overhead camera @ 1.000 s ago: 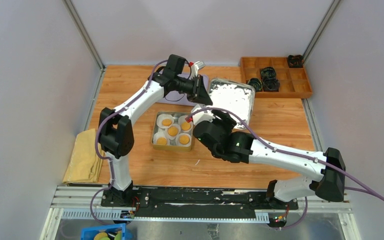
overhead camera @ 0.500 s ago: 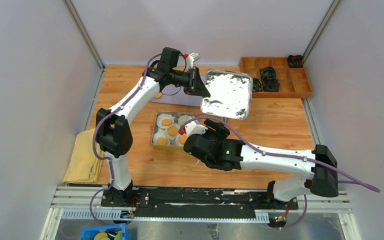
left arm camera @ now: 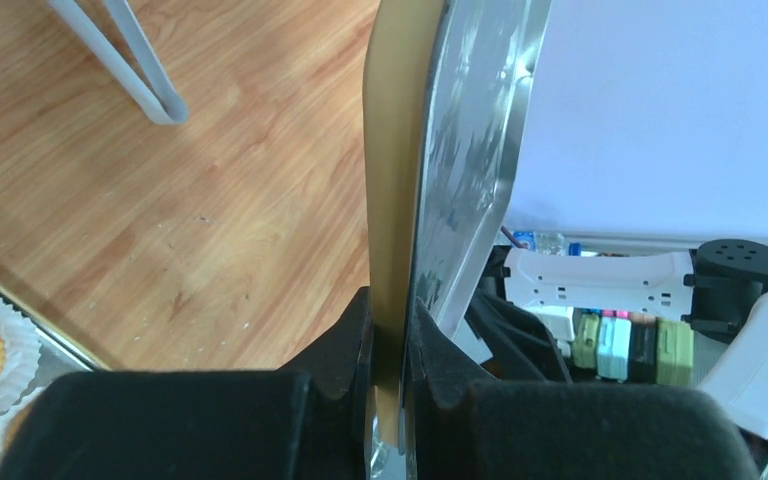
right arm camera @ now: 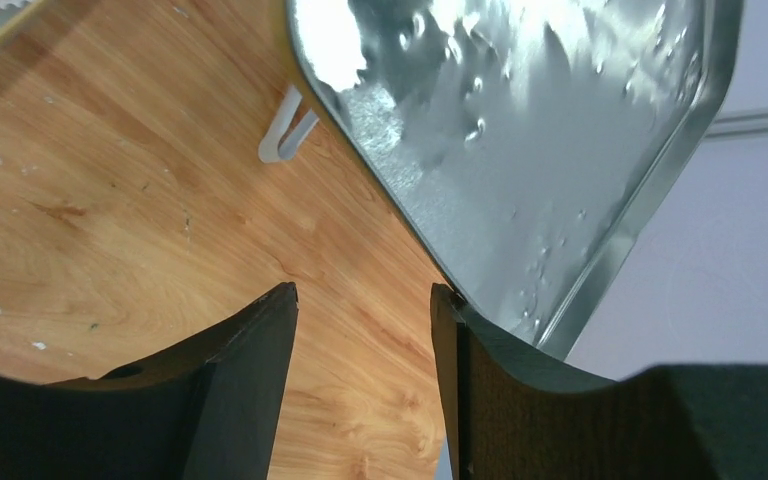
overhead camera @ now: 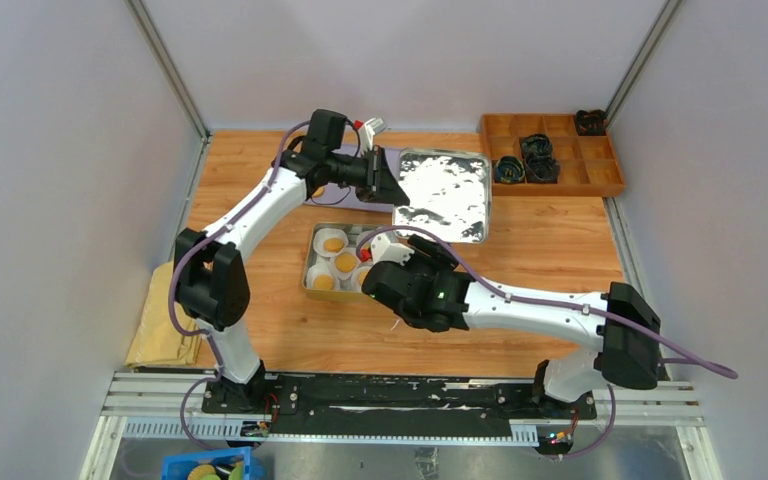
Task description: Pack the cookies
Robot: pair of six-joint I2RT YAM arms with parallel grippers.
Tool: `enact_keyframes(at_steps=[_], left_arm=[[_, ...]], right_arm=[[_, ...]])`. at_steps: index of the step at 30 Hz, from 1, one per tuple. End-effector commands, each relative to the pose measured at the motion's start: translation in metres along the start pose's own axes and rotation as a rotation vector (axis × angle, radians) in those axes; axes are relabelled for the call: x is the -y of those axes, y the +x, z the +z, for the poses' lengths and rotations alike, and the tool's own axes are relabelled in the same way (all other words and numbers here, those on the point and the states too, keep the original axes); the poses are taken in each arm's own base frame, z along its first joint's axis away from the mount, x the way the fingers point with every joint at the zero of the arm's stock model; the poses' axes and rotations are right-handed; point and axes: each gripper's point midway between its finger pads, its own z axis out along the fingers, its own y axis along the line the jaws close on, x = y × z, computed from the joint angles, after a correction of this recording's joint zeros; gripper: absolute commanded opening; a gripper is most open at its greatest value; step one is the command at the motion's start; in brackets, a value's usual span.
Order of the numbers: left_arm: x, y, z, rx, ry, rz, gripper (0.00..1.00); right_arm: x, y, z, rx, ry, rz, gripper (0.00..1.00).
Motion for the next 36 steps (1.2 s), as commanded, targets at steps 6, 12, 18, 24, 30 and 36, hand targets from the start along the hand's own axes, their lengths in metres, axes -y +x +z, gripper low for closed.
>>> enact_keyframes(at_steps=[6, 12, 18, 24, 30, 36], left_arm=[[0.007, 0.041, -0.013, -0.079, 0.002, 0.02, 0.0], [0.002, 0.023, -0.008, -0.064, 0.004, 0.002, 0.0], [0.0, -0.004, 0.006, -0.063, 0.031, -0.018, 0.0], [0.006, -0.005, 0.004, -0.061, 0.041, -0.018, 0.0], [0.014, -0.009, 0.0, -0.065, 0.056, -0.014, 0.0], [0.024, -0.008, -0.006, -0.083, 0.057, -0.006, 0.0]], right_arm=[[0.029, 0.001, 0.016, -0.032, 0.104, 0.05, 0.5], [0.035, -0.021, -0.003, 0.02, 0.146, -0.001, 0.54], [0.042, -0.038, -0.027, 0.055, 0.212, -0.062, 0.59], [0.034, -0.036, -0.024, 0.055, 0.188, -0.048, 0.61], [0.022, -0.034, -0.021, 0.057, 0.139, -0.035, 0.62], [0.014, -0.029, -0.016, 0.042, 0.131, -0.023, 0.62]])
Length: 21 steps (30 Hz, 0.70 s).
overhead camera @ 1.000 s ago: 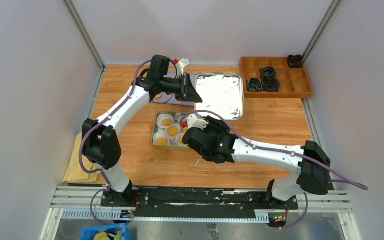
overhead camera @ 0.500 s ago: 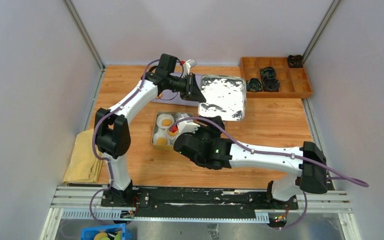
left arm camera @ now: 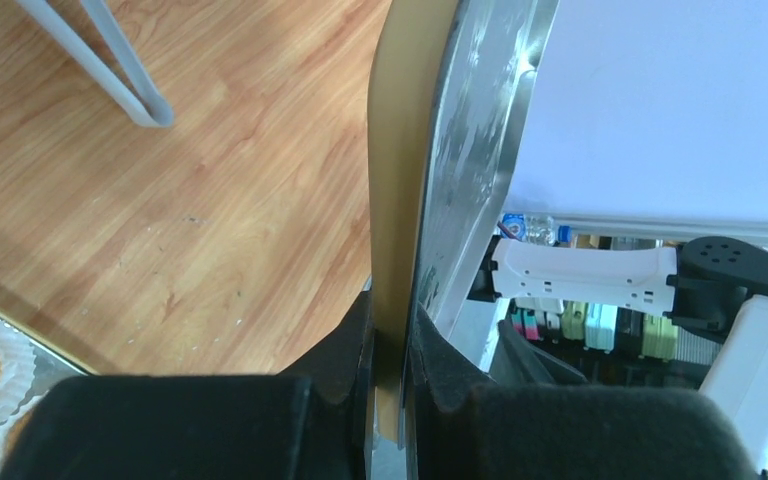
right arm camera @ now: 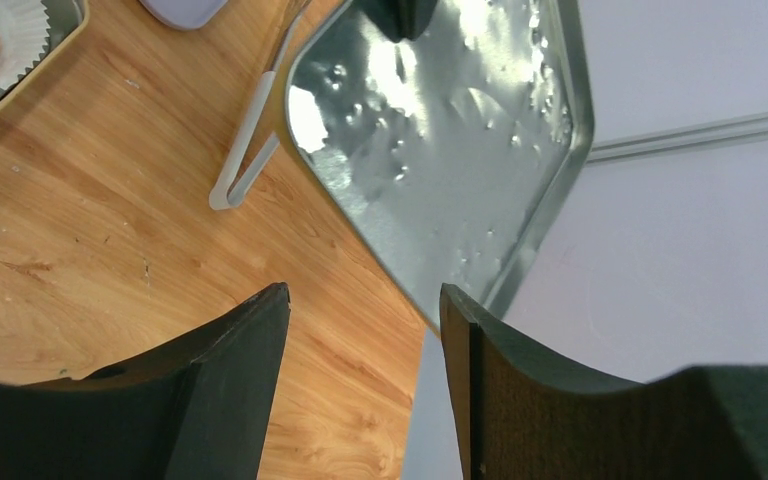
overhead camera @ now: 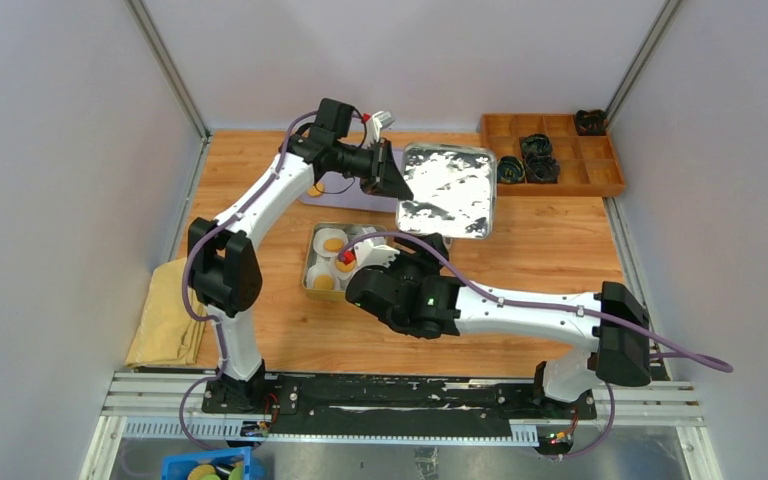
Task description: Pack the cookies
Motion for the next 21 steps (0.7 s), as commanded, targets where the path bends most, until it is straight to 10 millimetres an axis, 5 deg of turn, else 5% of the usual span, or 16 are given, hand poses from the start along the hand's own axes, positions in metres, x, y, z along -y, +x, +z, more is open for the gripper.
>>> enact_keyframes(at_steps=[1, 18, 21], left_arm=[[0.024, 0.005, -0.011, -0.027, 0.044, 0.021, 0.0], [0.025, 0.051, -0.032, -0.036, 0.001, 0.032, 0.0], [0.025, 0.055, -0.034, -0.034, -0.002, 0.038, 0.0]], right_arm=[[-0.013, 0.006, 0.004, -0.022, -0.007, 0.004, 0.62], [-0.006, 0.028, 0.03, -0.127, 0.107, -0.033, 0.59], [-0.009, 0.031, 0.036, -0.145, 0.108, -0.045, 0.43]])
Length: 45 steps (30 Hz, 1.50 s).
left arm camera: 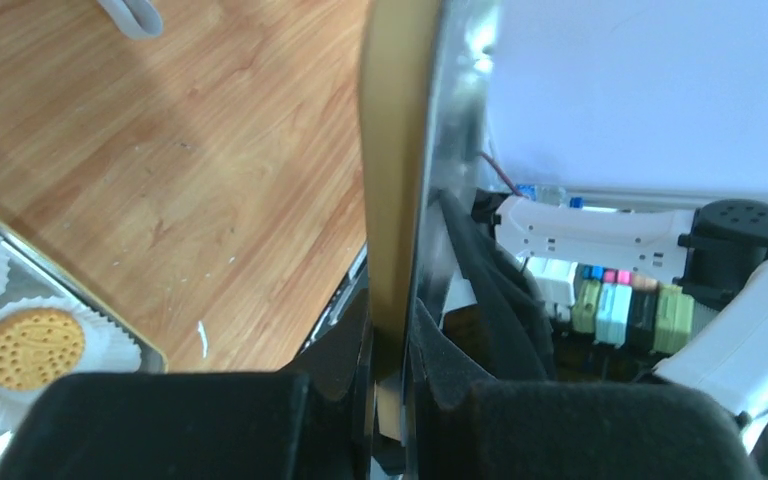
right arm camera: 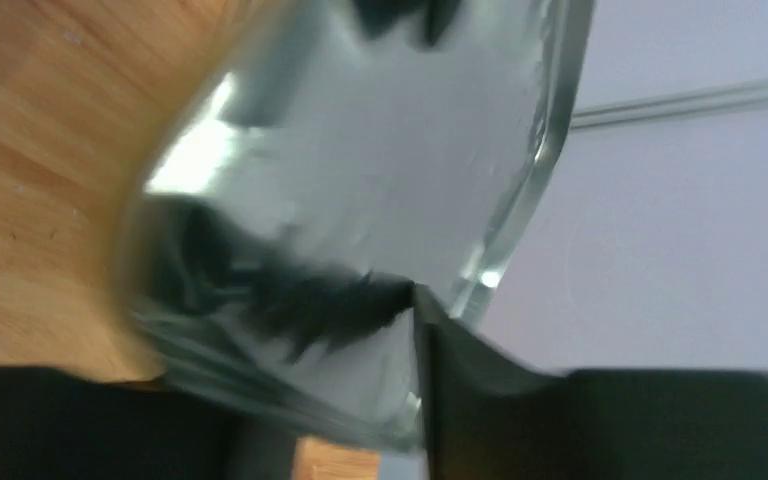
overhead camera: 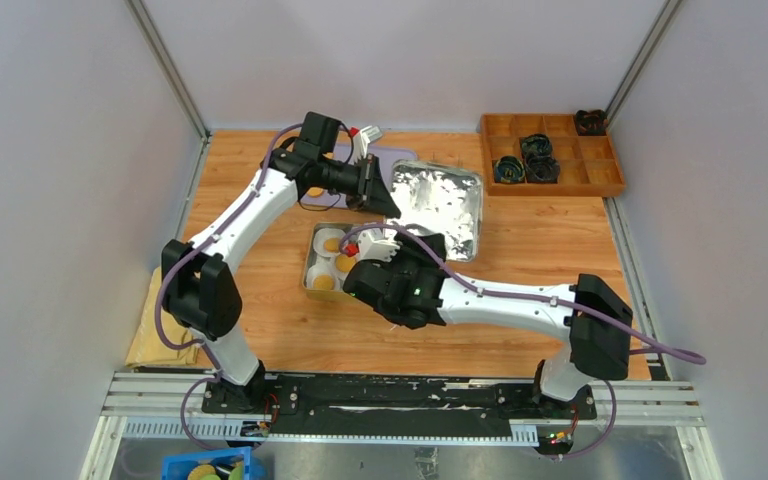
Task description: Pack the cookies
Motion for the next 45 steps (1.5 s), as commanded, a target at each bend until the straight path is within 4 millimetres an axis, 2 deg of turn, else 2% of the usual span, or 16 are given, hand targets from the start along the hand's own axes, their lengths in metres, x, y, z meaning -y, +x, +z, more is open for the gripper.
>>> enact_keyframes(at_steps=[1, 3, 5, 9, 12, 14, 15, 18, 21, 24, 27, 31, 35, 37, 40, 45], left_arm=[[0.013, 0.013, -0.009, -0.011, 0.027, 0.027, 0.0], [0.013, 0.012, -0.009, -0.01, 0.026, 0.029, 0.0], [0.014, 0.007, -0.009, -0.005, 0.028, 0.037, 0.04], [0.027, -0.015, -0.008, 0.034, 0.054, 0.074, 0.22], [0.046, -0.038, -0.007, 0.111, 0.137, 0.087, 0.46], [0.057, -0.055, -0.008, 0.159, 0.171, 0.12, 0.75], [0.059, -0.06, -0.008, 0.169, 0.17, 0.122, 0.77], [0.06, -0.079, -0.012, 0.221, 0.146, 0.142, 0.72], [0.051, -0.106, -0.032, 0.36, 0.065, 0.16, 0.7], [0.014, -0.13, -0.062, 0.492, -0.149, 0.152, 0.68], [-0.025, -0.14, -0.097, 0.596, -0.402, 0.136, 0.67], [-0.061, -0.129, -0.141, 0.712, -0.703, 0.126, 0.61], [-0.082, -0.105, -0.168, 0.79, -0.855, 0.105, 0.48], [-0.093, -0.092, -0.172, 0.791, -0.9, 0.092, 0.36], [-0.11, -0.073, -0.174, 0.773, -0.952, 0.075, 0.13], [-0.129, -0.051, -0.187, 0.773, -1.06, 0.047, 0.01]], right_arm=[[-0.003, 0.009, 0.01, -0.044, 0.047, -0.014, 0.28], [-0.002, 0.006, 0.01, -0.041, 0.05, -0.008, 0.02], [0.0, 0.003, 0.008, -0.035, 0.055, -0.001, 0.0], [0.01, 0.004, 0.004, -0.033, 0.054, 0.032, 0.0], [0.018, 0.004, 0.0, -0.026, 0.021, 0.083, 0.0], [0.028, 0.005, -0.002, -0.02, 0.016, 0.117, 0.0], [0.031, 0.006, -0.002, -0.021, 0.017, 0.129, 0.0], [0.041, 0.01, -0.002, -0.028, 0.021, 0.172, 0.0], [0.04, 0.012, -0.007, -0.024, -0.067, 0.212, 0.0], [0.027, 0.006, -0.019, 0.001, -0.283, 0.324, 0.0], [0.027, 0.002, -0.031, 0.023, -0.489, 0.492, 0.0], [0.044, -0.016, -0.052, 0.149, -0.799, 0.761, 0.0], [0.058, -0.044, -0.077, 0.254, -1.179, 1.023, 0.0], [0.053, -0.053, -0.079, 0.238, -1.34, 1.106, 0.0], [0.046, -0.065, -0.072, 0.244, -1.525, 1.228, 0.0], [0.032, -0.081, -0.062, 0.211, -1.775, 1.372, 0.0]])
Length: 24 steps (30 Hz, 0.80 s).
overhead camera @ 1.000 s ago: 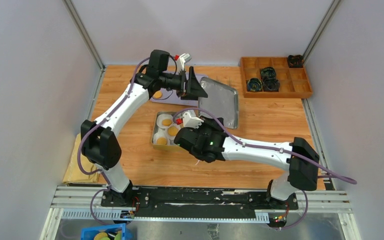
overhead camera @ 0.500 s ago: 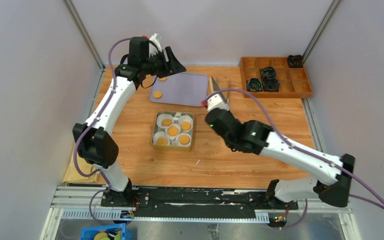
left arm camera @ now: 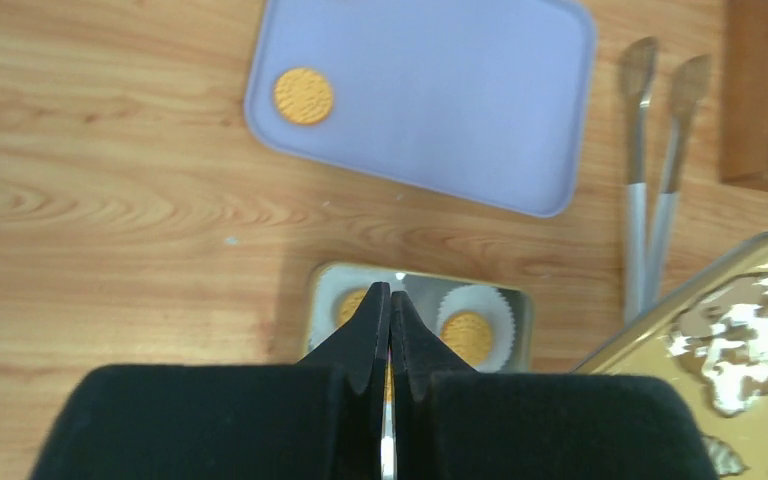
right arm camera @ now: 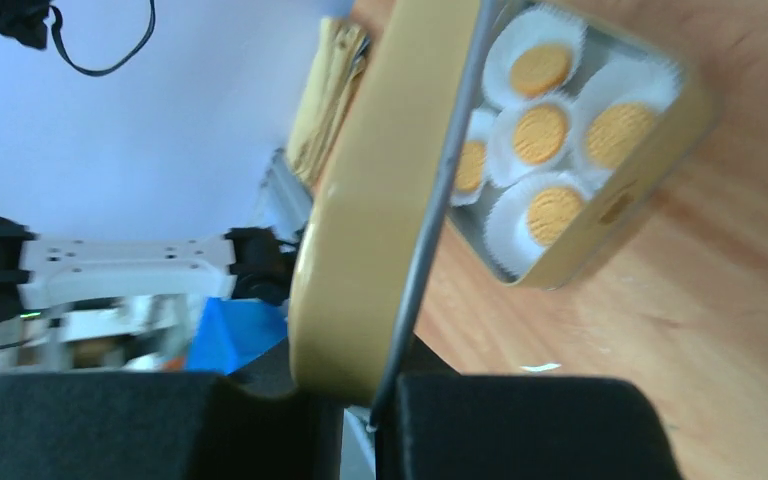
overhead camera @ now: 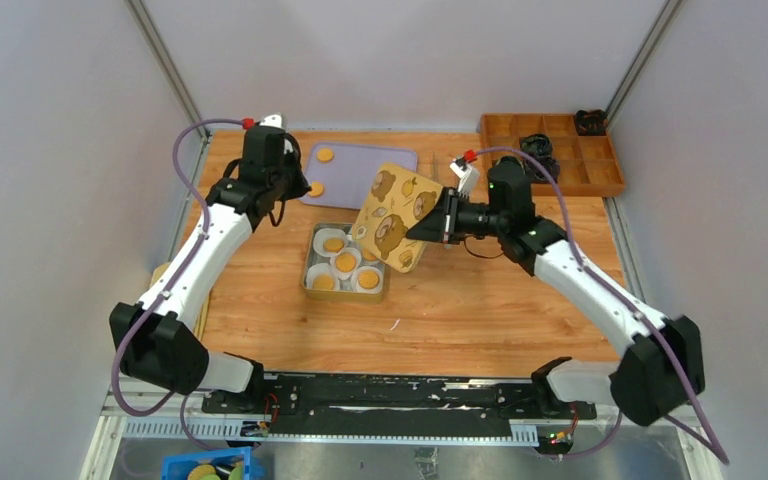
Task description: Pack the cookies
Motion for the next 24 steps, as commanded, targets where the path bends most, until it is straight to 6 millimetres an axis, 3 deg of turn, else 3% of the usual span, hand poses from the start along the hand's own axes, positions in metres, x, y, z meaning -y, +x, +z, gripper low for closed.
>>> enact_keyframes(at_steps=[1, 6, 10, 18, 24], left_arm=[[-0.031, 0.007, -0.004, 0.03, -0.142, 0.027, 0.0], [-0.049, 0.014, -0.009, 0.041, -0.219, 0.032, 0.0], [-0.051, 0.017, -0.011, 0.046, -0.219, 0.034, 0.0], [-0.056, 0.035, -0.01, 0.008, -0.231, 0.006, 0.0], [-0.059, 0.031, -0.021, 0.033, -0.242, 0.03, 0.0]], right_arm=[[-0.04, 0.003, 0.008, -0.101, -0.367, 0.18, 0.0], [-0.032, 0.003, 0.029, -0.171, -0.462, 0.246, 0.0], [-0.027, 0.0, 0.042, -0.202, -0.511, 0.286, 0.0], [0.009, 0.027, 0.081, -0.308, -0.471, 0.368, 0.0], [0.02, 0.046, 0.113, -0.362, -0.462, 0.383, 0.0]])
